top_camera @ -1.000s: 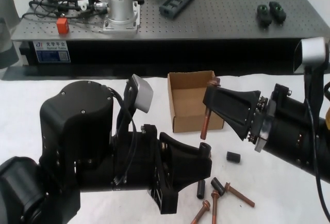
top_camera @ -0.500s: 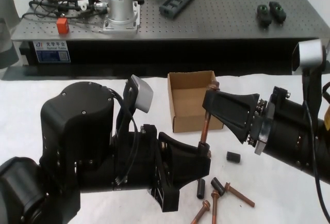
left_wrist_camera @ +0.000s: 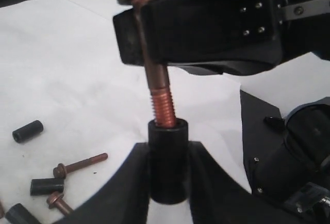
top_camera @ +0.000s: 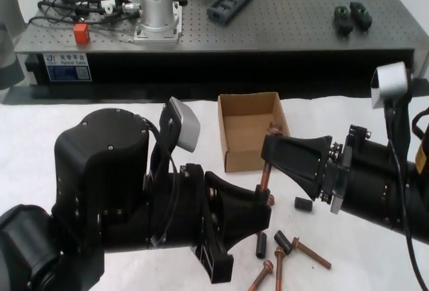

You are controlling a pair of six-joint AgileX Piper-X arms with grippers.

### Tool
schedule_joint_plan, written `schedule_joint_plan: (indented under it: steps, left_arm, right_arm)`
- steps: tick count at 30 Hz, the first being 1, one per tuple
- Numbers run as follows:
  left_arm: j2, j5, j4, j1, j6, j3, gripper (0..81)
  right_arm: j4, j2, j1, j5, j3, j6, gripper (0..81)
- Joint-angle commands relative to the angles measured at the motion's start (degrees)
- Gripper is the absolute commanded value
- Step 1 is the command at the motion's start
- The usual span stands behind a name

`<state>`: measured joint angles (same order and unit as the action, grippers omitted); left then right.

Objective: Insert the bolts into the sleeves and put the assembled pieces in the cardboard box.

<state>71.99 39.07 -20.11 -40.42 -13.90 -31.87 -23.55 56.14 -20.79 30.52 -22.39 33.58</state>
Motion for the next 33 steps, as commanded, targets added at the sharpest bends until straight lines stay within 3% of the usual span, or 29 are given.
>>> schedule_joint_plan:
  steps: [1, 5, 7, 21, 27, 33]
  left_arm:
    - [-0.4, -1.1, -1.7, -0.1, 8.1, -0.4, 0.7]
    - [-0.4, -1.5, -2.1, -0.1, 11.7, -0.4, 0.7]
    - [-0.4, -1.7, -3.1, -0.1, 11.9, -0.4, 0.7]
    - [-0.4, -19.5, -22.6, -0.1, 13.1, -0.4, 0.7]
    - [-0.4, -22.9, -25.5, -0.1, 13.1, -0.4, 0.7]
    - [-0.4, -29.1, -37.8, -0.1, 9.6, -0.4, 0.7]
  right_arm:
    - [2.7, -0.1, -0.4, 3.2, -0.2, -0.2, 5.9]
    - [2.0, -0.1, -0.4, 3.2, -0.2, -0.2, 38.0]
    - [2.0, -0.1, 0.3, 3.1, -0.2, -0.2, 44.0]
    - [4.4, -9.6, 14.5, 5.2, -0.2, -2.5, 40.5]
    - [5.1, -11.4, 17.0, 6.3, -0.2, -3.9, 40.5]
    - [6.7, -11.4, 17.5, 6.3, -0.2, -4.1, 40.5]
